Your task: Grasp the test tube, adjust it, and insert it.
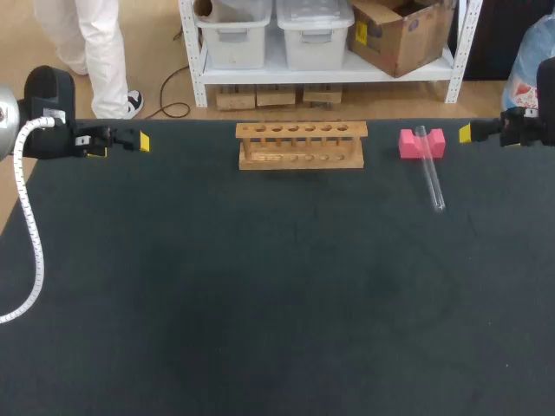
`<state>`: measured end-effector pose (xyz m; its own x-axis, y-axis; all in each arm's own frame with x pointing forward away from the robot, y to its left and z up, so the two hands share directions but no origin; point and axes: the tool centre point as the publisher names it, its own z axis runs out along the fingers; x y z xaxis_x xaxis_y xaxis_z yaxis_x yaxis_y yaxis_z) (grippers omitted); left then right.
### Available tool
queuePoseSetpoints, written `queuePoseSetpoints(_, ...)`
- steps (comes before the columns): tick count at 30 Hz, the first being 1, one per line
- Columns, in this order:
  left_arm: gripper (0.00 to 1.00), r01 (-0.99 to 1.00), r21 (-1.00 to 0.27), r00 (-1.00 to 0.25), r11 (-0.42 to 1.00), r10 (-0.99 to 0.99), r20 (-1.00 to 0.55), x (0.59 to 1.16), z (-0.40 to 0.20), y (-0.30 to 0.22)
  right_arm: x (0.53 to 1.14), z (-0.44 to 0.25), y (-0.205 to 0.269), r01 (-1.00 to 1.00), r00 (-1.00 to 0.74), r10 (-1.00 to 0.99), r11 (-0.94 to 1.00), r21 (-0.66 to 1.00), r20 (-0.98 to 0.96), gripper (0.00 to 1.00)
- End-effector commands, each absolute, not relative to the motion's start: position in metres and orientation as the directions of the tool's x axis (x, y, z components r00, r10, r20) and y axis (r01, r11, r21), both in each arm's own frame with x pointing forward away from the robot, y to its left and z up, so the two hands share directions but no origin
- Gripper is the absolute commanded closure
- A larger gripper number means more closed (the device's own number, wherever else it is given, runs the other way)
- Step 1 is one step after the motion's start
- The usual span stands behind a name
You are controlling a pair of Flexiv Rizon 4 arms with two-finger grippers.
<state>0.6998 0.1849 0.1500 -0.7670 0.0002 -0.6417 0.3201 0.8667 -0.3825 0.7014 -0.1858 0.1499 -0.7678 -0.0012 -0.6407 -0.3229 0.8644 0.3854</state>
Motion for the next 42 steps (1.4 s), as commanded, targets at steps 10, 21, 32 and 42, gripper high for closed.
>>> queuePoseSetpoints(10, 0.00, 0.318, -0.381, -0.769, 0.868, 0.001, -0.639, 0.700, 0.151, 0.184, 0.701, 0.150, -0.186, -0.322, -0.768, -0.001, 0.865, 0.384, -0.641, 0.00)
queuePoseSetpoints(21, 0.00, 0.558, -0.375, -0.686, 0.740, 0.157, -0.711, 0.724, 0.153, 0.190, 0.701, 0.150, -0.186, -0.322, -0.768, -0.001, 0.865, 0.384, -0.641, 0.00)
queuePoseSetpoints(32, 0.00, 0.870, -0.216, -0.382, 0.444, 0.329, -0.863, 0.759, 0.166, 0.196, 0.701, 0.150, -0.186, -0.322, -0.768, -0.001, 0.865, 0.384, -0.641, 0.00)
queuePoseSetpoints(42, 0.00, 0.976, -0.128, -0.185, 0.175, 0.369, -0.911, 0.788, 0.149, 0.170, 0.701, 0.150, -0.186, -0.322, -0.768, -0.001, 0.865, 0.384, -0.641, 0.00)
